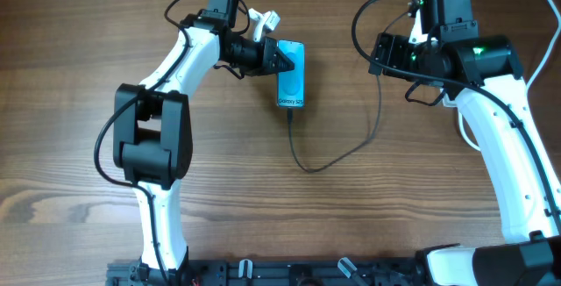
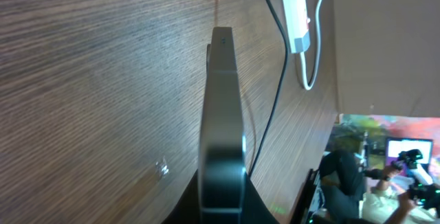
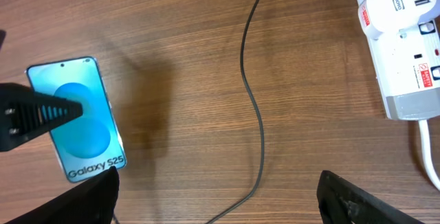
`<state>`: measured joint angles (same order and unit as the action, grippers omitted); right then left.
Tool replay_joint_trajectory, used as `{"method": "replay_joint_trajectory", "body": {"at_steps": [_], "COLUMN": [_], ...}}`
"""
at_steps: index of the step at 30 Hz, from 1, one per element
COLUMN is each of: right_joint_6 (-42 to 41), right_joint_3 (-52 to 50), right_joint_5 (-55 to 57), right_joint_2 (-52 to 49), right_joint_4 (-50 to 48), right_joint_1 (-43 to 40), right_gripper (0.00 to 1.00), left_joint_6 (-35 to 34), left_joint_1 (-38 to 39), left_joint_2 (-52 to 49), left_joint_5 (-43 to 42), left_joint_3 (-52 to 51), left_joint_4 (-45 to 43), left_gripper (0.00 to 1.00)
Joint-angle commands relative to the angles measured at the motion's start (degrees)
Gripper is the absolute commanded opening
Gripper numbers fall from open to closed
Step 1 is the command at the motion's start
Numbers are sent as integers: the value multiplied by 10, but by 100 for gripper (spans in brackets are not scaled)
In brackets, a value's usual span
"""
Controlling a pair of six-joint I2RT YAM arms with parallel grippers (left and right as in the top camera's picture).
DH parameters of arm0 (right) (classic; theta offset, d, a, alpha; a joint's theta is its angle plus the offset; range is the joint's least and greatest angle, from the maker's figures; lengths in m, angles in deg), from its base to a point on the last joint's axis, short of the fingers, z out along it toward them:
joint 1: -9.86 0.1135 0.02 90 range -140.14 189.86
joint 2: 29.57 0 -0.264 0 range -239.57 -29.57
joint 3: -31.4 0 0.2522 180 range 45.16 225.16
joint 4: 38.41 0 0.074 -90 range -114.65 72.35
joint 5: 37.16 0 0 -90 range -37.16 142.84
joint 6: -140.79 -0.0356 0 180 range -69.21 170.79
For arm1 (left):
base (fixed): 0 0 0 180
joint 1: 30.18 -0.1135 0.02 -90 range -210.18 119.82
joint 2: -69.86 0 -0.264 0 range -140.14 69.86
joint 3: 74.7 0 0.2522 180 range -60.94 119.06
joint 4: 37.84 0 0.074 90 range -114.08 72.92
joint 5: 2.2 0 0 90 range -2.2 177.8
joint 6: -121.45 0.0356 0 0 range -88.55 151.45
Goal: Plug charger to phone and switch on socket
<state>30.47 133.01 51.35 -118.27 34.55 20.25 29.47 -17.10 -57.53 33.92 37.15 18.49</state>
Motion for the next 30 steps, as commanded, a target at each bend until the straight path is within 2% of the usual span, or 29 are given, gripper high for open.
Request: {"method": "replay_joint_trajectory", "body": {"at_steps": [1, 8, 10, 18, 20, 24, 26, 27, 28, 30], "right_joint_6": [2, -7, -7, -9, -9, -9, -9, -8, -8, -7], "right_joint_3": [9, 9, 9, 9, 9, 9, 9, 9, 9, 10], "right_joint_5": [-16, -16, -16, -16, -16, -16, -16, -15, -12, -9], "right_joint_2": [2, -2, -2, -2, -2, -2, -2, -2, -2, -2], "right_joint_4": [0, 0, 0, 7, 9, 10, 10, 10, 11, 13], "right_joint_1": [-1, -1, -1, -1, -1, -1, -1, -1, -1, -2], "right_gripper": [93, 93, 93, 93, 93, 93, 93, 95, 96, 97], "left_joint_6": [-15, -35, -54, -64, -64, -64, -64, -64, -64, -64], "left_joint_1": [9, 12, 13, 20, 20, 20, 20, 19, 18, 10], "left_joint_2": [-41, -73, -75, -115, -115, -115, -115, -115, -114, -109], "left_joint_5": [-43, -35, 17, 56, 104, 133, 135, 142, 151, 171], "left_joint_3": [2, 2, 2, 2, 2, 2, 2, 2, 2, 2], "left_joint_4": [-4, -48, -52, -55, -52, -51, -51, -50, -49, -37], "left_gripper": [4, 4, 4, 6, 23, 29, 58, 83, 98, 99]}}
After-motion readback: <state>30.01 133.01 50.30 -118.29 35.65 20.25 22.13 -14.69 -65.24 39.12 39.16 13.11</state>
